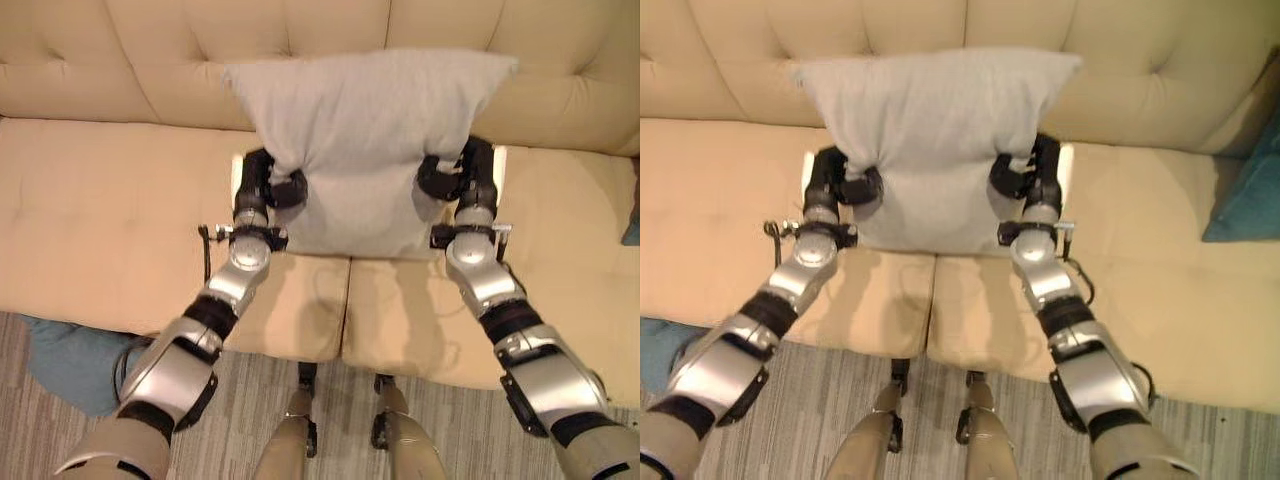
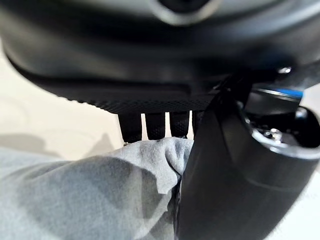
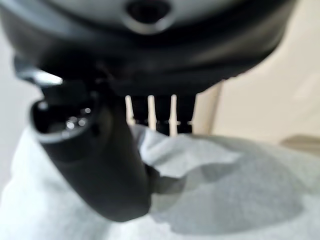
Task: Pick up all the scattered cushions and arrange them neatly on the sofa.
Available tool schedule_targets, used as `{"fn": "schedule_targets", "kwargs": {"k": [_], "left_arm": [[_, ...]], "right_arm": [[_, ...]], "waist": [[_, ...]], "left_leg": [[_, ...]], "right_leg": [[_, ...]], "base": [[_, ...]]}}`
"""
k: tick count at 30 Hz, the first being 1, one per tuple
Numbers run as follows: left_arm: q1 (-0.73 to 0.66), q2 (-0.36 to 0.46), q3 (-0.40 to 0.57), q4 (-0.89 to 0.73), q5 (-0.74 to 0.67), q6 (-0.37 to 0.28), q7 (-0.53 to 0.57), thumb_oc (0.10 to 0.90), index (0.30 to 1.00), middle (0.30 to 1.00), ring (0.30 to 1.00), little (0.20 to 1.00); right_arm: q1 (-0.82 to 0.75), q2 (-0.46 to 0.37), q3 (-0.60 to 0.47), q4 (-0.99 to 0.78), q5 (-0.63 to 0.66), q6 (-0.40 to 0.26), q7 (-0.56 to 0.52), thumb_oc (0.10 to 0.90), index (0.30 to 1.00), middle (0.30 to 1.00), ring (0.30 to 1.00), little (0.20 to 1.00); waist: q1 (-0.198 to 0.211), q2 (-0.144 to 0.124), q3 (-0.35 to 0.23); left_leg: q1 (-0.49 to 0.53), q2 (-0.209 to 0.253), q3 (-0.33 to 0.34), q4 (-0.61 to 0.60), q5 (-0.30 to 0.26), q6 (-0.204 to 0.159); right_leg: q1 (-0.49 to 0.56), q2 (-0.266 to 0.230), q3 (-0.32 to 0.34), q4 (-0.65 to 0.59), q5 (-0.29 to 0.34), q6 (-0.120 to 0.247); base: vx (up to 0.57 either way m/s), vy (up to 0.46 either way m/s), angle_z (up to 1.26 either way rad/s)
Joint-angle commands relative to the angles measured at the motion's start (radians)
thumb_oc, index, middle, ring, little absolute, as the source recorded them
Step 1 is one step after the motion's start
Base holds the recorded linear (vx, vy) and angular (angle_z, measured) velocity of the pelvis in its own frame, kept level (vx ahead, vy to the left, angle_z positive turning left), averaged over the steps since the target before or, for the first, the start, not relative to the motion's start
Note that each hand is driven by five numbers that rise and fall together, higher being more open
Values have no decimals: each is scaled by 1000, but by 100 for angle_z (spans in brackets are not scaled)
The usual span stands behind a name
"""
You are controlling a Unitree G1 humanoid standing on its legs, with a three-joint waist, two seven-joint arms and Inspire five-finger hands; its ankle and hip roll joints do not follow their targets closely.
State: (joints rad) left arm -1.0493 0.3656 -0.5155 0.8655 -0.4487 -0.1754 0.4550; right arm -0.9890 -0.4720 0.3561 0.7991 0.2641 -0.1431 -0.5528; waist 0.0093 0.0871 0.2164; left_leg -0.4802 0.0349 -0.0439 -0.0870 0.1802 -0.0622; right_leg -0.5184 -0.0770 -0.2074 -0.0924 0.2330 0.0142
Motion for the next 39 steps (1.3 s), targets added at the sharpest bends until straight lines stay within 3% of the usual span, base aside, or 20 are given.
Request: {"fn": "schedule_targets", "kwargs": {"k": [1, 6, 7, 8, 9, 12, 16, 21, 23, 26, 35, 39], "left_arm": [[-229, 9, -69, -63, 49, -189, 4, 400, 300, 300, 300, 300], [-321, 30, -93, 7, 49, -183, 10, 406, 309, 309, 309, 309], [-330, 31, -95, 17, 43, -181, 10, 682, 724, 724, 724, 724], [-333, 24, -95, 38, 16, -177, -6, 800, 900, 900, 900, 900], [-334, 24, -95, 38, 16, -177, -6, 800, 900, 900, 900, 900], [-299, 31, -86, 6, 3, -175, -14, 800, 900, 900, 900, 900], [-125, 52, -17, -104, 38, -163, -25, 800, 900, 900, 900, 900], [60, 136, 99, -159, 65, -149, -60, 800, 900, 900, 900, 900], [283, 202, 226, -211, 86, -137, -109, 800, 900, 900, 900, 900], [404, 216, 283, -225, 100, -127, -141, 800, 900, 900, 900, 900], [955, 91, 481, -328, 99, -90, -284, 800, 900, 900, 900, 900], [1107, 27, 489, -225, 145, -50, -340, 800, 900, 900, 900, 900]], "right_arm": [[-238, 41, 65, -83, -80, -144, -19, 400, 300, 300, 300, 300], [-332, 12, 113, -14, -74, -134, -30, 400, 300, 300, 300, 300], [-339, 12, 118, -4, -70, -132, -29, 400, 300, 300, 300, 300], [-346, 11, 133, 16, -53, -125, -20, 516, 474, 474, 474, 474], [-347, 11, 133, 17, -53, -125, -20, 800, 900, 900, 900, 900], [-313, 18, 134, 9, -42, -110, -7, 800, 900, 900, 900, 900], [-135, 2, 77, -79, -89, -93, 18, 800, 900, 900, 900, 900], [82, -76, -63, -167, -104, -103, 51, 800, 900, 900, 900, 900], [328, -148, -208, -245, -90, -126, 120, 800, 900, 900, 900, 900], [445, -155, -262, -276, -72, -130, 172, 800, 900, 900, 900, 900], [903, -53, -386, -313, -141, -90, 337, 800, 900, 900, 900, 900], [1015, 13, -363, -219, -179, -65, 393, 800, 900, 900, 900, 900]], "waist": [[-2, -42, -46], [-2, -47, -51], [-2, -47, -53], [-2, -47, -53], [-2, -47, -53], [-4, -46, -55], [-6, -51, -57], [-6, -61, -65], [-8, -72, -88], [-12, -80, -103], [-5, -109, -176], [3, -111, -199]], "left_leg": [[23, -45, 7, 24, -87, -13], [-16, -47, 8, 13, -73, -19], [-19, -48, 7, 9, -71, -19], [-27, -49, 5, 5, -66, -21], [-27, -49, 5, 5, -66, -21], [-29, -50, 1, 0, -63, -23], [-7, -55, -2, 0, -70, -26], [16, -54, 2, 0, -77, -27], [51, -53, 9, 0, -92, -24], [76, -52, 14, 0, -97, -21], [255, -31, 28, 0, -135, -7], [355, -14, 28, 0, -147, -6]], "right_leg": [[25, -39, 47, 130, -167, 101], [-10, -35, 54, 105, -147, 107], [-14, -34, 55, 100, -144, 109], [-22, -31, 57, 94, -139, 109], [-22, -31, 57, 94, -139, 109], [-22, -29, 54, 85, -137, 109], [3, -30, 50, 81, -144, 104], [38, -32, 40, 66, -144, 105], [85, -34, 36, 51, -145, 107], [112, -36, 34, 44, -143, 107], [314, -19, 19, 8, -175, 108], [414, -6, 9, 18, -211, 99]], "base": [[-12, -13, -4], [-5, -5, 3], [-7, -6, 30], [-6, -6, 13], [-7, -5, -26], [2, -2, -17], [-21, -8, 8], [-27, -12, 2], [-15, -18, 6], [17, -8, -1], [91, -41, -6], [68, -68, 7]]}}
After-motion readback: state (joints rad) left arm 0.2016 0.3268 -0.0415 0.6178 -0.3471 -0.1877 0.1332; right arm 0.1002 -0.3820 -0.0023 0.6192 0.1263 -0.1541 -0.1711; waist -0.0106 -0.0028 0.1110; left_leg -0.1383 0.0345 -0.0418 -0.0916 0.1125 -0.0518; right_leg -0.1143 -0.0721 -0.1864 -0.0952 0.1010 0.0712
